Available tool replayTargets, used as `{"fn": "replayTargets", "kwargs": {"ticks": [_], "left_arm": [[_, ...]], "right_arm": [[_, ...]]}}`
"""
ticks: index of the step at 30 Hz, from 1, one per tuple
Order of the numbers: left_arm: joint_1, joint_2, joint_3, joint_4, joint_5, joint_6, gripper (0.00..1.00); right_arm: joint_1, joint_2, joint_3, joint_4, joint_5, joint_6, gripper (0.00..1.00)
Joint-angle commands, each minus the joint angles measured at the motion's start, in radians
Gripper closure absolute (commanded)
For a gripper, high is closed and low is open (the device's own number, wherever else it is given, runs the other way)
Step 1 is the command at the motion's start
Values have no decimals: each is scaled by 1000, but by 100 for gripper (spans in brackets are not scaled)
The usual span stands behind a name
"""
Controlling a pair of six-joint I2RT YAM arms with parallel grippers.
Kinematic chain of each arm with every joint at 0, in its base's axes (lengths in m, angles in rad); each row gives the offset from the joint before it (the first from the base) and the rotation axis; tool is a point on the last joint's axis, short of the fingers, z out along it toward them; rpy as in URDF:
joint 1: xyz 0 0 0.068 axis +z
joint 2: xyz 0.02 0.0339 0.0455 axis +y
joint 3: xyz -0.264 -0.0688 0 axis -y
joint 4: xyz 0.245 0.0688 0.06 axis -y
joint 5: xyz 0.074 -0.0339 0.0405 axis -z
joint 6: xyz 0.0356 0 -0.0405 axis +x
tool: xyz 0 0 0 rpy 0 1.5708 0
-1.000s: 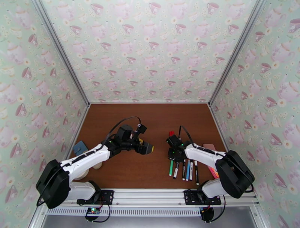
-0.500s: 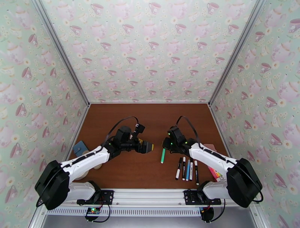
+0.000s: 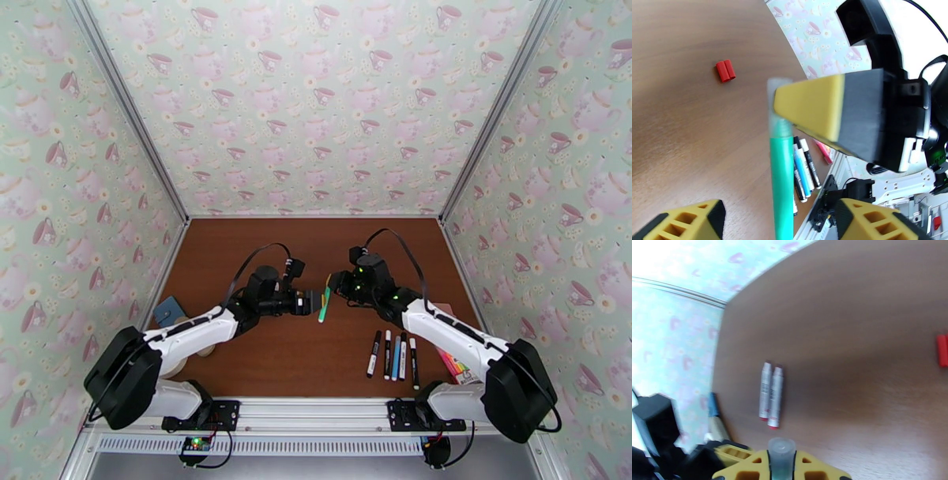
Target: Open the pen caps
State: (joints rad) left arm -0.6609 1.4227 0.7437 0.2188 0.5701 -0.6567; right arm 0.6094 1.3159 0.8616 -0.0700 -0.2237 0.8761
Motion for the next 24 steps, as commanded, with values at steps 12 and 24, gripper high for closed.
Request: {"fn": "replayTargets", "kwargs": {"ticks": [12,24], "left_arm": [[-24,63,51,38,12,22,61],[-28,33,34,-27,-52,122,97]], "right_arm": [[2,-27,-51,147,-59,57,87],[0,-61,-109,181,-21,61,80]]}}
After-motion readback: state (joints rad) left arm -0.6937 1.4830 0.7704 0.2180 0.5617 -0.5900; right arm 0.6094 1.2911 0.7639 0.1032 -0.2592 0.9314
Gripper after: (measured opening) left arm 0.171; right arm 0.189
